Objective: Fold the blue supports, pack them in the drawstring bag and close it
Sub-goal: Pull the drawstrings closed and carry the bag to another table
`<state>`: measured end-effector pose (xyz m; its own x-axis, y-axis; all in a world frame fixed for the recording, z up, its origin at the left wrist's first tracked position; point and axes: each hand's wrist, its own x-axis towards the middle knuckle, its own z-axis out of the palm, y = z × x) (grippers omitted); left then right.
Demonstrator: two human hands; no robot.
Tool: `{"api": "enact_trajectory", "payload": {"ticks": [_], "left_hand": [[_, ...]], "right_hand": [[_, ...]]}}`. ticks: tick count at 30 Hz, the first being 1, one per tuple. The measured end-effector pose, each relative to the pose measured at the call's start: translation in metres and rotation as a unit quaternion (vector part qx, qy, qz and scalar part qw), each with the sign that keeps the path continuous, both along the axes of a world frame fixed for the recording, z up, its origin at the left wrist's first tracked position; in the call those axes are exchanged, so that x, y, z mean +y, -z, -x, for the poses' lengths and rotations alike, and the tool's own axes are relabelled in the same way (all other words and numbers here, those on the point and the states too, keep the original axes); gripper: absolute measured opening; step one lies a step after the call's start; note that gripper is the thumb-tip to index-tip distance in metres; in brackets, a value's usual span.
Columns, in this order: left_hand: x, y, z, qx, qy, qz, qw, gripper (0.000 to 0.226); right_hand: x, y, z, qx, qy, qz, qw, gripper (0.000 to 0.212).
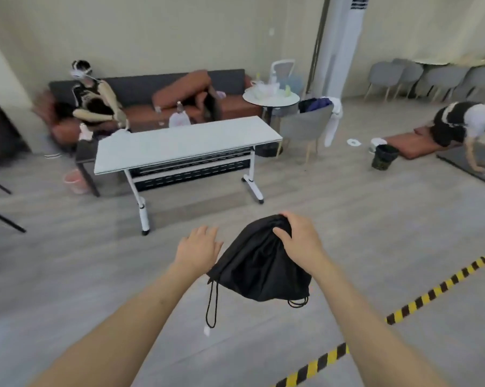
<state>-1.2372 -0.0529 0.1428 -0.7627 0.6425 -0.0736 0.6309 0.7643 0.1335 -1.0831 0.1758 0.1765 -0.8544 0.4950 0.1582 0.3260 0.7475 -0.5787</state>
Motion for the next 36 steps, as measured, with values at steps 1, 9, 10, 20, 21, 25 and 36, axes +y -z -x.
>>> {"api": "enact_trajectory", "payload": {"ticks": [1, 9, 10, 20, 21, 25, 36], "left_hand": [[0.007, -0.002, 0.019, -0.002, -0.018, -0.002, 1.000, 0.047], [0.053, -0.011, 0.176, 0.019, -0.105, -0.020, 0.994, 0.051], [0.060, -0.011, 0.199, 0.023, -0.111, -0.020, 0.993, 0.051], [0.141, -0.006, 0.453, 0.026, -0.117, -0.014, 0.993, 0.053], [0.151, -0.009, 0.477, 0.027, -0.115, -0.013, 0.993, 0.053], [0.186, -0.023, 0.573, 0.039, -0.113, -0.015, 0.993, 0.050], [0.286, -0.043, 0.812, 0.076, -0.144, -0.013, 0.987, 0.049]], "right_hand": [[0.012, -0.002, 0.028, 0.002, -0.017, 0.006, 1.000, 0.039], [0.088, -0.023, 0.238, 0.027, -0.135, -0.028, 0.990, 0.032], [0.096, -0.025, 0.265, 0.030, -0.141, -0.036, 0.989, 0.031], [0.183, -0.027, 0.521, 0.064, -0.152, -0.035, 0.986, 0.027], [0.190, -0.031, 0.544, 0.066, -0.147, -0.029, 0.987, 0.026], [0.224, -0.049, 0.636, 0.081, -0.137, -0.028, 0.987, 0.026], [0.333, -0.089, 0.903, 0.168, -0.153, -0.077, 0.971, 0.021]]}}
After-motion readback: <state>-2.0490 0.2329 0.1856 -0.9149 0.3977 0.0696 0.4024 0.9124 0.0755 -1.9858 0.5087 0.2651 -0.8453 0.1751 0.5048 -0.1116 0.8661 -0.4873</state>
